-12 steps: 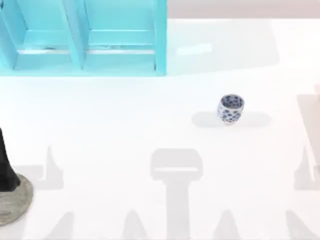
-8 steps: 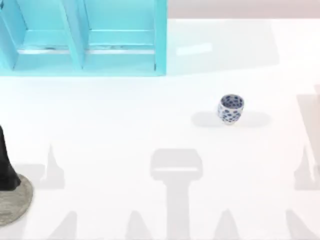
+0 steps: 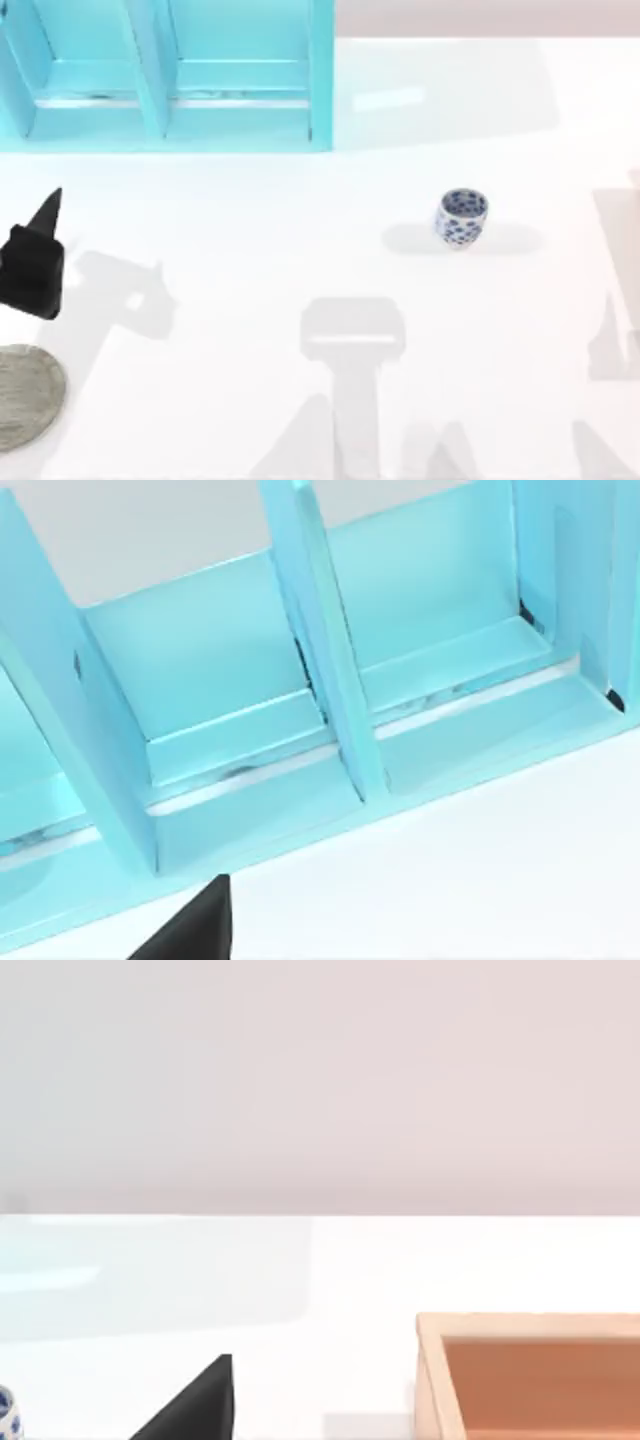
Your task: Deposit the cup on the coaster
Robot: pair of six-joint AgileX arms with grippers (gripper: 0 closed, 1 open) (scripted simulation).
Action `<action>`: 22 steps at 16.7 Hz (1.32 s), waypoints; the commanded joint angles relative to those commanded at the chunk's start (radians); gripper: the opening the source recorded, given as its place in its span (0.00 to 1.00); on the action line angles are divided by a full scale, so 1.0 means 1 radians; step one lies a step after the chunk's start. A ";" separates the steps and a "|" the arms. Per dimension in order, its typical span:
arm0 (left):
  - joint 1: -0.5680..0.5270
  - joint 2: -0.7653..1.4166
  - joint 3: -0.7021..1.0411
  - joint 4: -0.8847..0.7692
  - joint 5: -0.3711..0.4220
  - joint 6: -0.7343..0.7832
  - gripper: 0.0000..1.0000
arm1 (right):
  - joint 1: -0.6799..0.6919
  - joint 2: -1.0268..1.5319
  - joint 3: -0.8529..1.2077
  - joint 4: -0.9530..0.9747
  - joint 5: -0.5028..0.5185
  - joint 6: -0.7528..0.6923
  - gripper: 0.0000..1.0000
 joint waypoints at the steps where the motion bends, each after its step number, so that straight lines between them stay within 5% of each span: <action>1: -0.033 0.106 0.102 -0.052 0.007 0.038 1.00 | 0.000 0.000 0.000 0.000 0.000 0.000 1.00; 12: -0.359 1.374 1.314 -0.702 0.154 0.406 1.00 | 0.000 0.000 0.000 0.000 0.000 0.000 1.00; 22: -0.478 2.034 2.137 -1.125 0.278 0.602 1.00 | 0.000 0.000 0.000 0.000 0.000 0.000 1.00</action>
